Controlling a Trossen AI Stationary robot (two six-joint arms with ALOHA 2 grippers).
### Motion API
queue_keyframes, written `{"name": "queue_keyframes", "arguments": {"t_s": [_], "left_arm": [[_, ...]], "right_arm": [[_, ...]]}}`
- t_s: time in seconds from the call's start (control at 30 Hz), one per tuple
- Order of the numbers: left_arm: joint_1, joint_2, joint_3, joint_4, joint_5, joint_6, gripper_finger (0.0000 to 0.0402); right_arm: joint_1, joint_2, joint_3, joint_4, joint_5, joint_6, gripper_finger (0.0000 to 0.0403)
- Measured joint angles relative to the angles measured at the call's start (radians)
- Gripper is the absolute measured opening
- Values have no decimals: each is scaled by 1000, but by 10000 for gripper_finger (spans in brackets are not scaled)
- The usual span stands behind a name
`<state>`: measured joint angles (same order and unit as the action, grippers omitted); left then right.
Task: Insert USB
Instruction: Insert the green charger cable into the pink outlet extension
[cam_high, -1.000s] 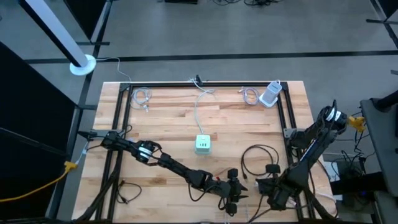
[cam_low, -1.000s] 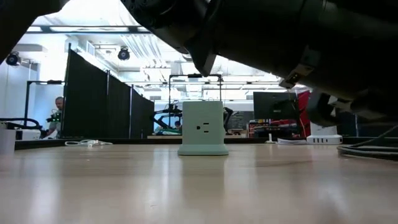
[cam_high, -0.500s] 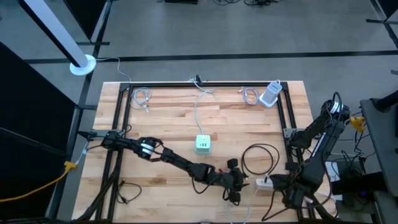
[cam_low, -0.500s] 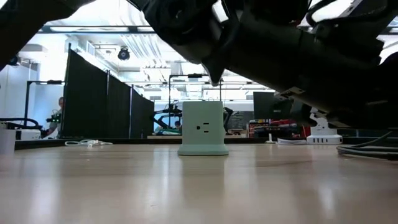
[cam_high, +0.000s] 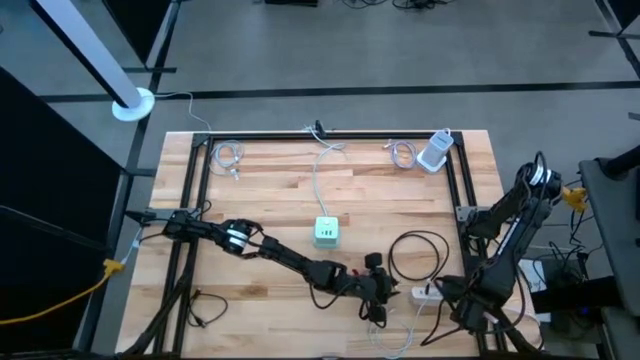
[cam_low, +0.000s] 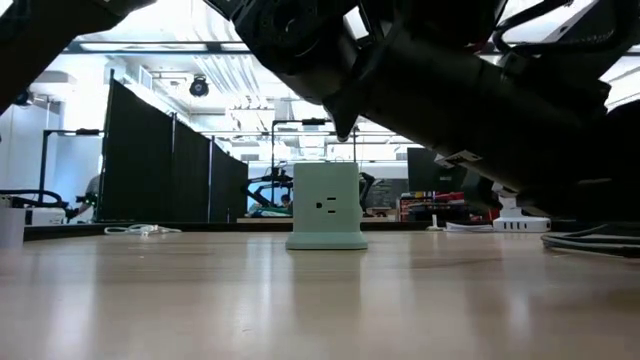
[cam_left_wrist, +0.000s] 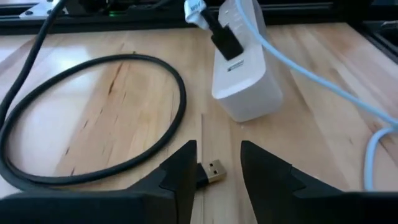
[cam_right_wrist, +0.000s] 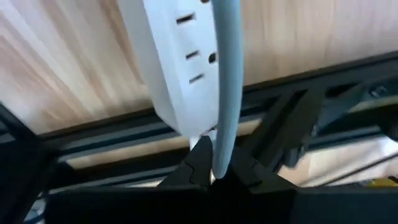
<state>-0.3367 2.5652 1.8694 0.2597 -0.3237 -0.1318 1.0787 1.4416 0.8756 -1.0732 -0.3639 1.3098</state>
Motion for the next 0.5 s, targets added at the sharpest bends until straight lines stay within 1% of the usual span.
{"name": "queue_keyframes", "arguments": {"t_s": [0.13, 0.27, 0.4, 0.5], "left_arm": [[-1, 0, 0, -20, 1, 0, 108], [-1, 0, 0, -25, 1, -2, 116], [-2, 0, 0, -24, 1, -3, 122], [-2, 0, 0, -23, 1, -4, 125]], "right_arm": [[23, 0, -35, 81, 7, 30, 0], [40, -2, -38, 95, 17, 64, 0], [43, -1, -40, 157, 55, 79, 0], [45, -1, -40, 216, 111, 74, 0]]}}
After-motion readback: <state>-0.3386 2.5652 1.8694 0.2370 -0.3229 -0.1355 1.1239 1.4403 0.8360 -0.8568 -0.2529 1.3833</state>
